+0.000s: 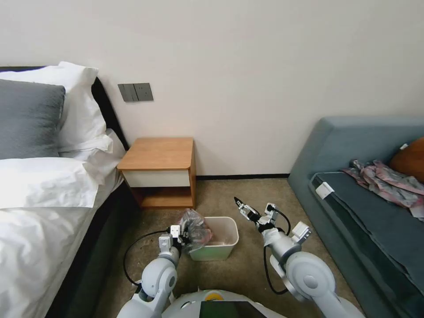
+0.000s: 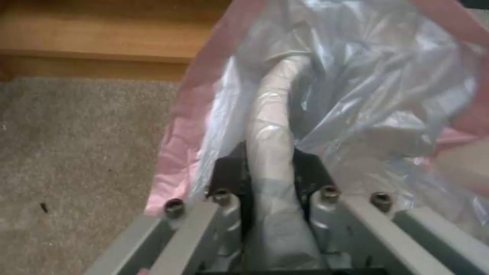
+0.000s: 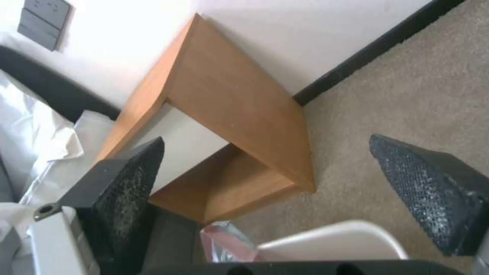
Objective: Pick up the garbage bag from the table and place it over the trash can.
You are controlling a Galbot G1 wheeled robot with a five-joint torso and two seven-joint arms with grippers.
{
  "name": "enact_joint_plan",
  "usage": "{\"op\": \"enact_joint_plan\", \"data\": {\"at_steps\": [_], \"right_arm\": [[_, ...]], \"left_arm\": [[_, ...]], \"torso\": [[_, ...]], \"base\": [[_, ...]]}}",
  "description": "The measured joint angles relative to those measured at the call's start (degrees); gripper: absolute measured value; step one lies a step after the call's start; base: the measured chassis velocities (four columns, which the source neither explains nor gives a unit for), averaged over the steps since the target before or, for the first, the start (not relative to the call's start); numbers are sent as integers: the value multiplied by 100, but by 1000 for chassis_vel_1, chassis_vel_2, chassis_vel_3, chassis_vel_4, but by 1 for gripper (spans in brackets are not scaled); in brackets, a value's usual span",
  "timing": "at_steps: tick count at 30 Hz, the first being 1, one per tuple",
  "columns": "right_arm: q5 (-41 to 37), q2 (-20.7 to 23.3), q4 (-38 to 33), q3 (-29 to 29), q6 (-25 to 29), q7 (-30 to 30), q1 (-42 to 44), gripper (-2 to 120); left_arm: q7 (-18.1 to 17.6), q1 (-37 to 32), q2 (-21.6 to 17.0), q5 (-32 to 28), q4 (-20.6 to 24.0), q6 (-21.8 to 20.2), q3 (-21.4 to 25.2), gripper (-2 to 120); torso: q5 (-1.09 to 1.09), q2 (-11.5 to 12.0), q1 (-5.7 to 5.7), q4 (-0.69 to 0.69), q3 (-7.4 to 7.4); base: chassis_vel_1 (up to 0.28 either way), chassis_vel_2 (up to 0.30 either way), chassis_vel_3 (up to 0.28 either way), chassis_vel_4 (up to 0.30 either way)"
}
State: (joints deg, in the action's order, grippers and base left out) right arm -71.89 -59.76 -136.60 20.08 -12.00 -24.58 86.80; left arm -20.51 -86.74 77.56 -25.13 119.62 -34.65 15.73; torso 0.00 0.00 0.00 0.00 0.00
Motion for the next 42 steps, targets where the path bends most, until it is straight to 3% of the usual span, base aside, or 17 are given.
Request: {"op": "enact_joint_plan", "data": {"at_steps": [7,10,13,17,21,26,28,33,39,42], "right_arm": [[25,-16,0,-1,0,5,2,100],[100,-19,-25,3,-1,14,3,100],[338,44,-117,-7,-7,206,21,100],[421,112,-201,-40,-28,348,19,100],[506,452,-528,-74,-231,936,-99,100],[509,662,-644,-98,-316,1250,-236,100],[507,763,-674,-83,-475,1508,-305,100],[561,850,-671,-236,-933,1869,-470,100],[961,962,-521,-697,-1268,1939,-718,100],[1021,922,-269,-1232,-1384,1441,-1183,100]], "left_arm": [[-54,31,32,-78,-32,-16,-19,7],[-125,7,51,-63,-110,417,-80,7],[-90,-63,52,63,-137,1229,-89,7],[-42,-154,51,103,-99,1558,-51,7],[262,-438,-1,223,165,2200,239,6],[481,-515,-49,249,308,2490,352,6],[694,-508,-84,269,352,2782,375,6],[903,-652,-26,411,469,3009,436,6],[1055,-769,67,573,563,3160,455,6],[1166,-858,137,722,601,3302,446,6]], "torso": [[0,0,0,0,0],[0,0,0,0,0],[2,0,0,1,0],[-1,0,0,0,0],[0,0,0,0,0],[1,0,0,-2,0],[0,0,0,3,0],[0,0,0,-1,0],[0,0,0,0,0],[0,0,0,-1,0]], "base": [[0,0,0,0],[0,0,0,0],[0,0,0,0],[0,0,0,0],[0,0,0,0],[0,0,0,0],[0,0,0,0],[0,0,0,0],[0,0,0,0],[0,0,0,0]]}}
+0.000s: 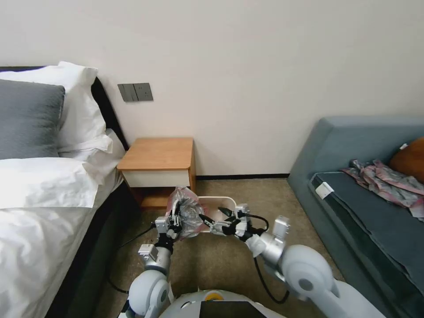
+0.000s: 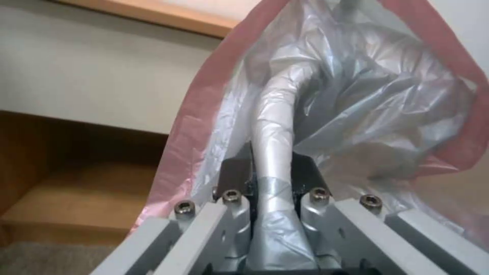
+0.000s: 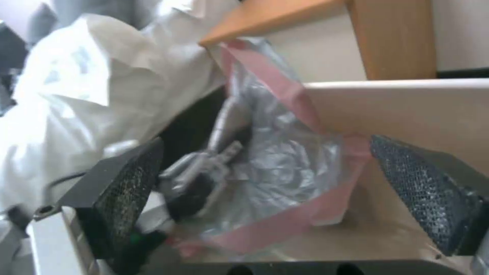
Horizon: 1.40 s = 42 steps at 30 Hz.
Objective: Pick up the garbage bag from the table and place it over the trash can.
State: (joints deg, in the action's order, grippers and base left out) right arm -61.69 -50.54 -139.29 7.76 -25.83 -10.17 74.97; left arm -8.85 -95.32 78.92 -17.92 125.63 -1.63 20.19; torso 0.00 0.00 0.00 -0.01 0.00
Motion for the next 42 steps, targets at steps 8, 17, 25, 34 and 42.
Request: {"op": "enact_joint_plan", "data": {"at_steps": [8,17,25,34,42], "right_arm": [[-72,-327,448,-664,-29,-857,-606,100],[-815,-573,664,-1044,-94,-1930,-1003,100],[-1935,-747,738,-1137,-86,-2560,-1325,100],[-2134,-847,906,-1219,-14,-2713,-1478,87],[-2087,-961,1135,-1305,40,-2693,-1570,61]], "left_arm": [[135,-119,99,242,29,201,4,6],[287,-154,191,479,1,433,28,6],[311,-157,214,520,0,536,90,6],[311,-128,243,500,0,539,113,6],[311,-131,268,495,1,539,106,6]], "torso": [[0,0,0,0,0],[0,0,0,1,0],[0,0,0,1,0],[0,0,0,1,0],[0,0,0,1,0]], "base": [[0,0,0,0],[0,0,0,0],[0,0,0,0],[0,0,0,0],[0,0,0,0]]}}
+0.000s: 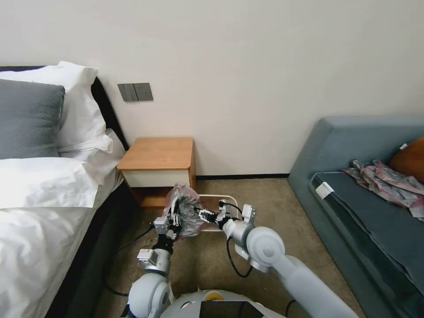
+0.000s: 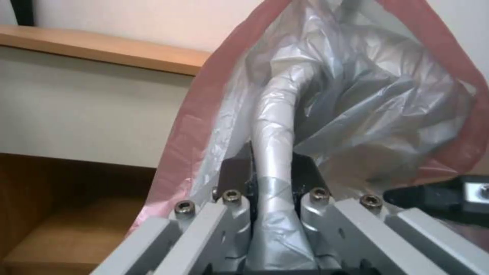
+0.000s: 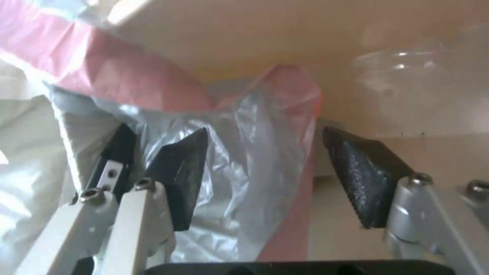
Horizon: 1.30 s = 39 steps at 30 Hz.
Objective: Pick up the garbage bag from the table and place it over the trash can.
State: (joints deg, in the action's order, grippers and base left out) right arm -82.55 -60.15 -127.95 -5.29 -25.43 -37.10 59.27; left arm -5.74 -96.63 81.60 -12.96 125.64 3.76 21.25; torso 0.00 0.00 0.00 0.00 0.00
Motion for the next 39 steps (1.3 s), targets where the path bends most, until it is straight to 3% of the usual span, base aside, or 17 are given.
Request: {"op": "enact_joint_plan", "data": {"at_steps": [29,39], "right_arm": [[718,-52,363,-77,9,600,-247,60],[746,-69,426,-147,22,614,-307,26]], "left_arm": [[45,-94,28,41,93,-5,-10,6],[48,-68,28,39,67,-20,-7,6]], "torso": [[0,-1,0,0,0],[0,-1,0,0,0]], "base": [[0,0,0,0],[0,0,0,0]]}}
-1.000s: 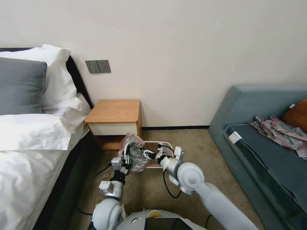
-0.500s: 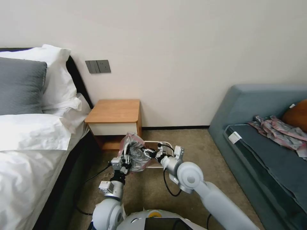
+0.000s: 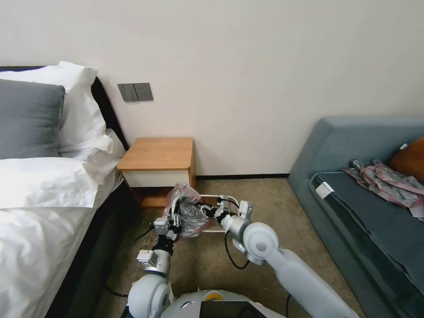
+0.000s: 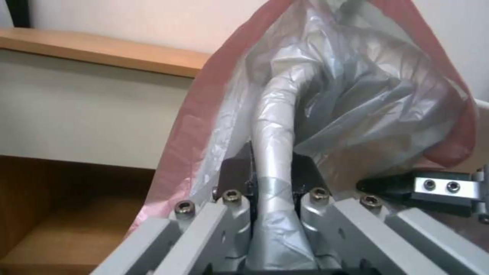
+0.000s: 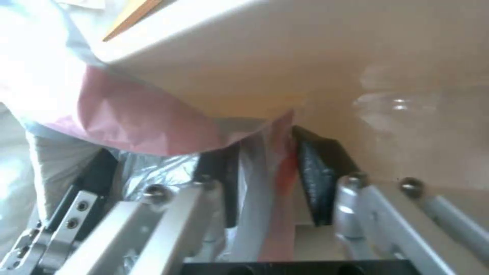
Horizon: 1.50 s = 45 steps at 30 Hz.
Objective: Pick up the garbage bag from the table and place it over the trash can.
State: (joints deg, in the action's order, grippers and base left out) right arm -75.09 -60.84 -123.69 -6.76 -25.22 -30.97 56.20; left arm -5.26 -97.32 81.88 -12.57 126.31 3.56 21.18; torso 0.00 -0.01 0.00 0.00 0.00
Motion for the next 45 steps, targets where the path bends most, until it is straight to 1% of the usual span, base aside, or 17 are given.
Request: {"op": "enact_joint_plan", "data": {"at_steps": [2,3,6,8,16,20,23,27,33,45], "right_arm": [[60,1,21,-10,6,15,-5,16],[60,1,21,-10,6,15,-5,16],[92,-4,31,-15,23,26,-16,2],[93,-2,31,-16,24,33,-16,0],[197,32,-59,-8,29,89,17,0],[272,117,-238,62,38,111,120,0],[397,225,-453,198,49,183,293,0],[450,276,-554,277,51,233,385,0],[464,375,-894,574,56,277,563,0],[486,567,-1202,1122,56,490,699,0]], "left_arm": [[0,-1,9,0,-4,-6,-1,6],[0,-1,9,0,-4,-6,-1,6],[-1,-3,16,2,-10,-22,-10,6],[-2,-3,16,3,-16,-23,-10,6],[-37,18,37,-11,-55,-79,-19,6],[-121,60,46,-82,-74,-123,14,6],[-217,68,53,-253,-15,-211,23,6],[-282,78,69,-349,11,-249,34,6],[-456,153,90,-581,22,-329,159,6],[-500,168,77,-627,-14,-354,163,6]], "torso": [[0,0,0,0,0],[0,0,0,0,0],[0,0,0,0,0],[0,0,0,0,0],[0,0,0,-1,0],[0,0,0,0,0],[1,0,0,0,0],[0,0,0,1,0],[0,0,0,0,0],[0,0,0,0,0]], "base": [[0,0,0,0],[0,0,0,0],[0,0,0,0],[0,0,0,0],[0,0,0,0],[0,0,0,0],[0,0,0,0],[0,0,0,0],[0,0,0,0],[0,0,0,0]]}}
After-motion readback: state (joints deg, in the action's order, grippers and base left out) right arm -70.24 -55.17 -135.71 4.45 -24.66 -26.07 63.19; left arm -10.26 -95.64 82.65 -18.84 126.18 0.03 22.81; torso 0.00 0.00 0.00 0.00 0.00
